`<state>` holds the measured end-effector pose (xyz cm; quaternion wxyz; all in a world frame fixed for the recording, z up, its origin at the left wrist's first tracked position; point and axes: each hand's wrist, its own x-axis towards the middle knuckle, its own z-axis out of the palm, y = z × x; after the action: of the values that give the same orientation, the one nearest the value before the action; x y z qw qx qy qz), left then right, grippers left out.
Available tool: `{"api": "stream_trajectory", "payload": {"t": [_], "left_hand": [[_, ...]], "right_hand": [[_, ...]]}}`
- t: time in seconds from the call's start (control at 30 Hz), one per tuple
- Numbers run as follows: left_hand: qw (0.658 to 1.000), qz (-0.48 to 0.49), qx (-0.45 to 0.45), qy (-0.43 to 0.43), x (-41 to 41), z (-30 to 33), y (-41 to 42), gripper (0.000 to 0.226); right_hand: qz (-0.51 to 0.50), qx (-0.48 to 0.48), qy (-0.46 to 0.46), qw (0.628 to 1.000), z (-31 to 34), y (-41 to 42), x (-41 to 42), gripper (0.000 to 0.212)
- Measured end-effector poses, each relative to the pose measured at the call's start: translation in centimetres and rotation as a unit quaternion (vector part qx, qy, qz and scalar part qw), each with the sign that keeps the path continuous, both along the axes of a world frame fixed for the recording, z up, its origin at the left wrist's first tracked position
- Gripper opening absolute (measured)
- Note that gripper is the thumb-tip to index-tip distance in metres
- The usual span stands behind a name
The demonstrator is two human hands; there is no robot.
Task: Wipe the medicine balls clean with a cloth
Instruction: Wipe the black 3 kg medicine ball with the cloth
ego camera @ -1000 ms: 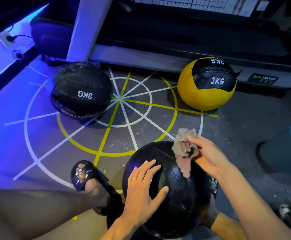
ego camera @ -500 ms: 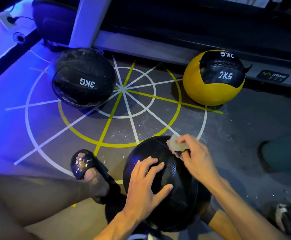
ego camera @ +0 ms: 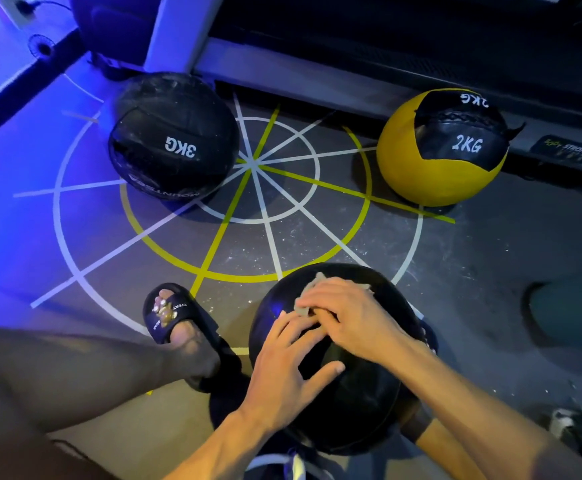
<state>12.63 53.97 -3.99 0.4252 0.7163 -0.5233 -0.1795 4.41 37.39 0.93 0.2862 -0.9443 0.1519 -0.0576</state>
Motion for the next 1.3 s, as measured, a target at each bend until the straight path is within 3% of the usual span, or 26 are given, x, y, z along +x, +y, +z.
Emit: {"api": "stream_trajectory", "payload": {"t": [0.07,0.2,0.3,0.37,0.53,0.6,0.67,0.73,0.83,0.87,0.93,1.03,1.1,1.2,1.3], "left_hand": [[0.999,0.013,0.002,0.030,0.5,0.2,0.2,0.067],[0.986,0.117,0.074,0.098,0.8,-0.1,0.5,0.111],[0.979,0.126,0.107,0.119,0.5,-0.4,0.5,0.127],[0.978,0.127,0.111,0.121,0.5,-0.4,0.3,0.129],[0.979,0.129,0.111,0.114,0.5,-0.6,0.3,0.126],[0.980,0.122,0.111,0.114,0.2,-0.2,0.1,0.127],[0.980,0.118,0.113,0.118,0.1,0.0,0.0,0.128],[0.978,0.114,0.119,0.128,0.3,0.2,0.0,0.128],[0.977,0.107,0.119,0.144,1.1,0.1,0.4,0.128],[0.977,0.101,0.118,0.146,1.5,0.0,0.4,0.128],[0.978,0.088,0.121,0.148,2.1,-0.4,0.5,0.130],[0.981,0.069,0.119,0.139,2.1,-0.7,0.9,0.125],[0.982,0.068,0.116,0.132,1.9,-0.8,1.1,0.122],[0.980,0.073,0.124,0.136,1.9,-0.6,1.1,0.130],[0.980,0.071,0.127,0.136,2.1,-0.6,1.5,0.132]], "right_hand": [[0.005,-0.022,0.008,1.000,0.0,-1.5,-0.1,0.030],[-0.134,-0.025,0.040,0.990,-0.1,-5.4,-1.6,0.027],[-0.140,-0.026,0.037,0.989,-0.3,-4.3,-0.7,0.027],[-0.101,-0.043,0.007,0.994,-0.2,-2.0,-0.2,0.029],[0.138,-0.077,-0.029,0.987,0.1,1.7,-2.4,0.034],[0.052,-0.050,-0.050,0.996,-0.1,-1.1,-2.8,0.034],[-0.122,-0.027,-0.050,0.991,-0.5,-4.1,-3.0,0.034],[-0.253,0.004,-0.027,0.967,-0.2,-5.8,-3.6,0.035],[-0.387,0.064,-0.084,0.916,1.8,-4.8,-3.9,0.036],[-0.384,0.054,-0.109,0.915,2.6,-3.6,-3.7,0.037],[-0.262,0.022,-0.162,0.951,3.1,-0.1,-3.3,0.038],[0.032,-0.042,-0.115,0.992,1.5,5.7,-4.1,0.028],[0.114,-0.080,-0.096,0.986,0.4,5.4,-4.9,0.033],[-0.058,-0.054,-0.121,0.990,-0.5,1.1,-4.8,0.027],[-0.278,-0.050,-0.068,0.957,-1.1,-3.4,-5.5,0.041]]}}
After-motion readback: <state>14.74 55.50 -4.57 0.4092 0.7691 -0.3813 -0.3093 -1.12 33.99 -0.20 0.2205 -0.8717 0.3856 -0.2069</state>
